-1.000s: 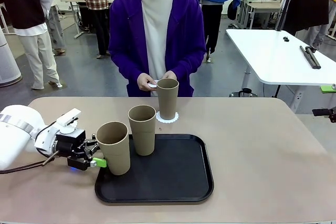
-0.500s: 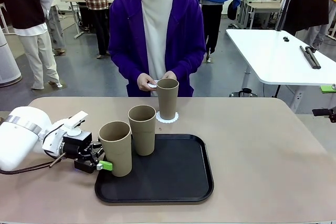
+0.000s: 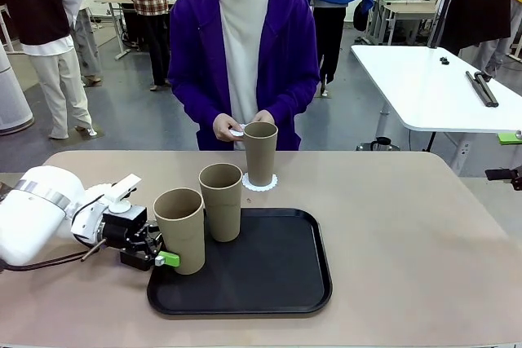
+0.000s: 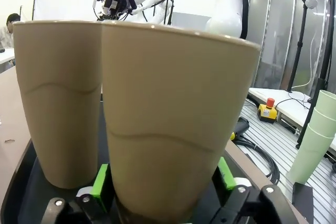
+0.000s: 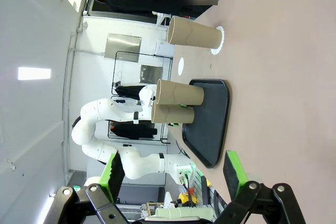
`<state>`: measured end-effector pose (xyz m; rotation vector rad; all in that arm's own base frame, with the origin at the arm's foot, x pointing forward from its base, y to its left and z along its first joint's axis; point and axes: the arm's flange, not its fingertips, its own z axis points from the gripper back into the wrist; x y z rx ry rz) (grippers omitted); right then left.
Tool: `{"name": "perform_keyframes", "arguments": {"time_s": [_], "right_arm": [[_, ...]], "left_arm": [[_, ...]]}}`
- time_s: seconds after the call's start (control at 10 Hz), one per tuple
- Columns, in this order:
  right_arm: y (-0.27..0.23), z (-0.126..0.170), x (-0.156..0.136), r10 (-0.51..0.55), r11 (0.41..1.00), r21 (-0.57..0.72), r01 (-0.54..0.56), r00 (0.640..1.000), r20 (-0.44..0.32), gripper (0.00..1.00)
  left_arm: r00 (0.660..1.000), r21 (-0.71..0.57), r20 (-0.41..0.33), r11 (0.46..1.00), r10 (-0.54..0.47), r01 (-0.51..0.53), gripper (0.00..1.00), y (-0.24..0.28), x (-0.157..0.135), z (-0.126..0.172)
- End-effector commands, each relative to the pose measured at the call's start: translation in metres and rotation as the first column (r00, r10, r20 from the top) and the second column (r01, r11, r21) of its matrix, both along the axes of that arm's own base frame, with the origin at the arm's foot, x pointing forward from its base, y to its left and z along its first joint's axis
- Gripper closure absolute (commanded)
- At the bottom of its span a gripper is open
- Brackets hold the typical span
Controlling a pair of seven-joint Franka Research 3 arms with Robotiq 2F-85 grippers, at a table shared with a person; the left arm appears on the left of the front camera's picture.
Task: Place coasters on the table and set cups on them.
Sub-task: Take one Reusable plastic cup from the Flat Tray and place it on a coaster set by the human.
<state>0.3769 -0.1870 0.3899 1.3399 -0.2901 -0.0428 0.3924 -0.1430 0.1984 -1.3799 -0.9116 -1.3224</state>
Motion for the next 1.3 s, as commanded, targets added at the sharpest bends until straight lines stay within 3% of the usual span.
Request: {"name": "perform_keyframes", "arguments": {"time_s": [0.0,0.1,0.2,0.3,0.4,0.5,0.7,0.9,1.2], "right_arm": [[0.000,0.000,-0.002,0.014,1.000,-0.003,-0.014,1.000,-0.002,0.00],[0.000,0.000,-0.002,0.014,1.000,-0.003,-0.014,1.000,-0.002,0.00],[0.000,0.000,-0.002,0.014,1.000,-0.003,-0.014,1.000,-0.002,0.00],[0.000,0.000,-0.002,0.014,1.000,-0.003,-0.014,1.000,-0.002,0.00],[0.000,0.000,-0.002,0.014,1.000,-0.003,-0.014,1.000,-0.002,0.00],[0.000,0.000,-0.002,0.014,1.000,-0.003,-0.014,1.000,-0.002,0.00],[0.000,0.000,-0.002,0.014,1.000,-0.003,-0.014,1.000,-0.002,0.00],[0.000,0.000,-0.002,0.014,1.000,-0.003,-0.014,1.000,-0.002,0.00],[0.000,0.000,-0.002,0.014,1.000,-0.003,-0.014,1.000,-0.002,0.00]], "left_arm": [[0.998,-0.035,0.058,0.999,0.017,-0.015,0.58,0.000,-0.003,-0.003],[0.998,-0.037,0.057,0.999,0.011,-0.009,1.00,0.002,-0.002,0.001],[0.998,-0.040,0.057,0.999,0.013,-0.010,0.61,0.004,-0.003,0.003],[0.998,-0.040,0.058,0.999,0.014,-0.011,1.00,0.007,-0.004,0.005],[0.997,-0.036,0.076,0.999,-0.017,0.020,1.00,0.013,-0.008,0.012],[0.998,-0.031,0.063,0.999,-0.011,0.013,1.00,0.022,-0.016,0.038],[0.994,0.003,0.108,1.000,0.020,-0.021,1.00,0.040,-0.039,0.111],[0.984,0.019,0.146,0.994,0.106,-0.109,1.00,0.062,-0.038,0.188],[0.975,0.024,0.157,0.986,0.160,-0.165,1.00,0.073,-0.044,0.241]]}}
